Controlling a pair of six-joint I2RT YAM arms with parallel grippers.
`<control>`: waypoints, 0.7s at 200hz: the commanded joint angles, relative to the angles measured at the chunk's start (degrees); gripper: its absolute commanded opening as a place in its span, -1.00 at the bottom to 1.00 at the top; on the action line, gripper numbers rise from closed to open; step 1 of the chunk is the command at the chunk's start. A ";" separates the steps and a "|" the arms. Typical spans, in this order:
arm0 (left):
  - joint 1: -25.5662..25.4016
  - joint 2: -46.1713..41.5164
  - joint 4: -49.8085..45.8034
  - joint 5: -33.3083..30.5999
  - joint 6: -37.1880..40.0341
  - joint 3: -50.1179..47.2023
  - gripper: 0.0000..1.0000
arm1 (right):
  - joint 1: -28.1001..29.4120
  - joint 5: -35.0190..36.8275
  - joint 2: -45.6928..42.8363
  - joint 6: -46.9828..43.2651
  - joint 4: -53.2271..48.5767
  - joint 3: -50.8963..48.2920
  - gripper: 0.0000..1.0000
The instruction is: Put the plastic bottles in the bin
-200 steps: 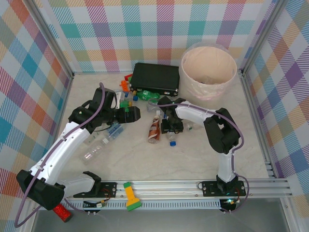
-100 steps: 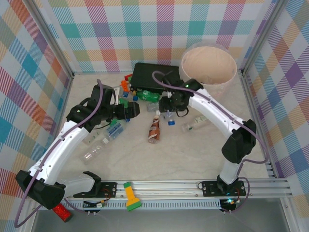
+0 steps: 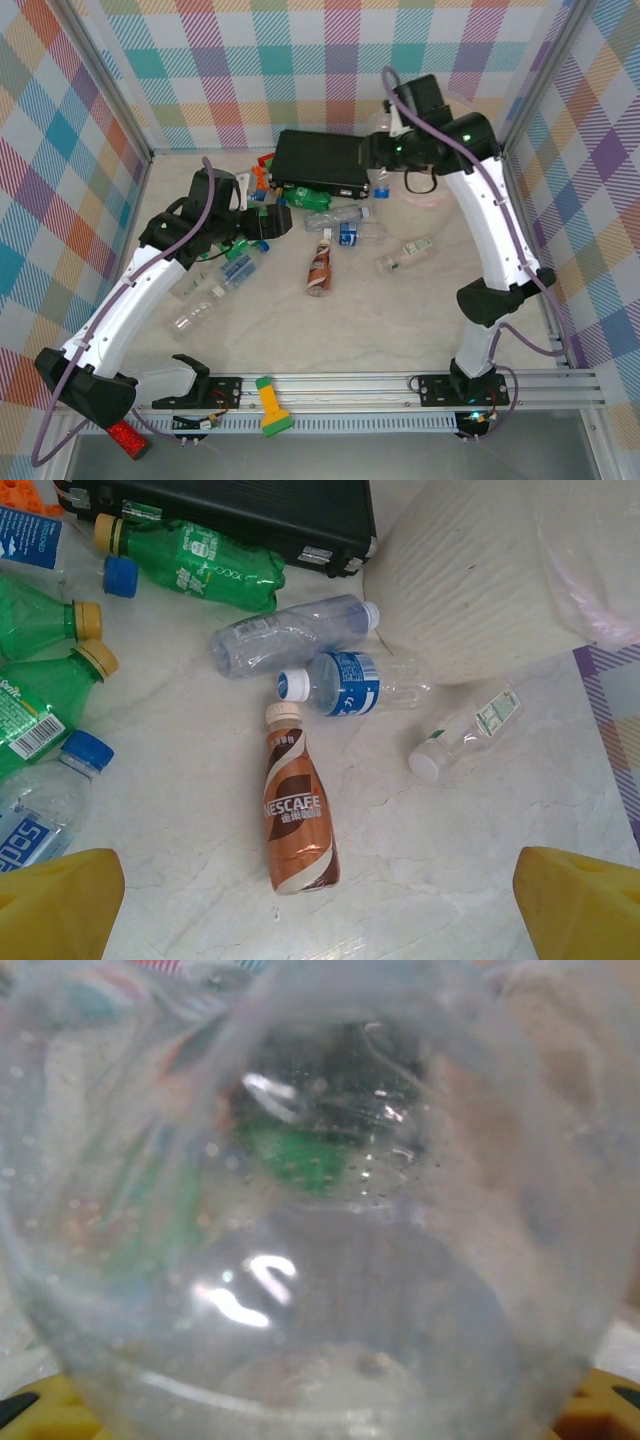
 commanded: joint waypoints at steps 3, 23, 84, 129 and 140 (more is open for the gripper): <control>-0.30 -0.17 0.40 -0.88 0.63 1.86 0.99 | -4.92 -1.81 -1.07 -0.85 -1.57 0.85 0.10; -0.24 -0.34 0.31 -0.78 0.69 2.28 0.99 | -9.49 -2.52 -1.95 -1.15 0.23 0.83 0.09; -0.30 0.04 0.31 -0.62 0.48 2.62 0.99 | -21.35 -5.35 -1.04 -1.16 6.49 0.99 0.11; -0.25 -0.36 -0.04 -1.58 0.49 2.76 0.99 | -25.85 -7.48 2.33 -1.38 10.52 1.71 0.11; -0.30 -0.46 -0.22 -1.81 0.48 2.77 0.99 | -26.64 -7.99 3.54 -1.58 10.63 2.06 0.11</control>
